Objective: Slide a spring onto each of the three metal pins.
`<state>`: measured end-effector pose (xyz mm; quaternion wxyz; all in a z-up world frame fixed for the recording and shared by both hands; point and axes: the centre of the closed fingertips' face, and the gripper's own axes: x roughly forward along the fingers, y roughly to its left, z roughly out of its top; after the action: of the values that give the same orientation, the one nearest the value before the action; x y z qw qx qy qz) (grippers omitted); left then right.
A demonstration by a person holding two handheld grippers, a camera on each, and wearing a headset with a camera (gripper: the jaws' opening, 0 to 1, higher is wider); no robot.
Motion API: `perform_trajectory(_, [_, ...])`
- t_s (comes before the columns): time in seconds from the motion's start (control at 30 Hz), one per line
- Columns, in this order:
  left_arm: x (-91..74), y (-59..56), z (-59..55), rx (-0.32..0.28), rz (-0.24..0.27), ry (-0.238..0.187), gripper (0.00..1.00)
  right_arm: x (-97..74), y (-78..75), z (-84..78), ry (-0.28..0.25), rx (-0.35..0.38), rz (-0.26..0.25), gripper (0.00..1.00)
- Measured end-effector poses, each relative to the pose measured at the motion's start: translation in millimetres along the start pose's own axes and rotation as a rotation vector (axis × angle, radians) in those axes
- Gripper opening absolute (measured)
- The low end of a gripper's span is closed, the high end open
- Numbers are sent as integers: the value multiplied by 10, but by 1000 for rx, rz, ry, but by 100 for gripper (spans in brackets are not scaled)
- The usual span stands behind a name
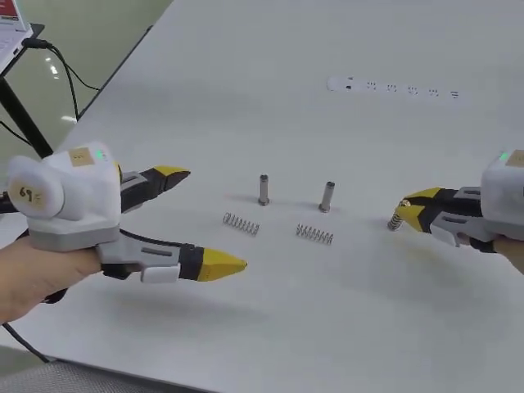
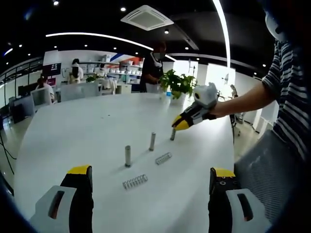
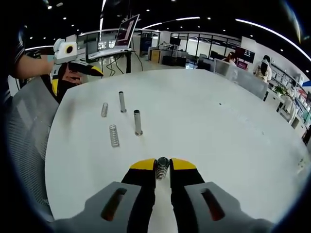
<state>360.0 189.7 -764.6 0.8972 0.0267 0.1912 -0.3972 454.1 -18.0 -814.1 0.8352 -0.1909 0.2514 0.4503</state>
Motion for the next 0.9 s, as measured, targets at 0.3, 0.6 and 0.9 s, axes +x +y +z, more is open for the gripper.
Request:
perform_trajectory(0.3, [-10, -9, -1, -1, -1, -2, 98, -11, -7, 10, 3, 25, -2, 12])
perform_trajectory(0.6, [-5, -22, 20, -3, -3, -7, 98, -42, 8, 88, -17, 42, -4, 23])
perform_trajectory(0.9, [11, -28, 37, 0, -9, -5, 98, -60, 57, 169, -30, 64, 7, 29])
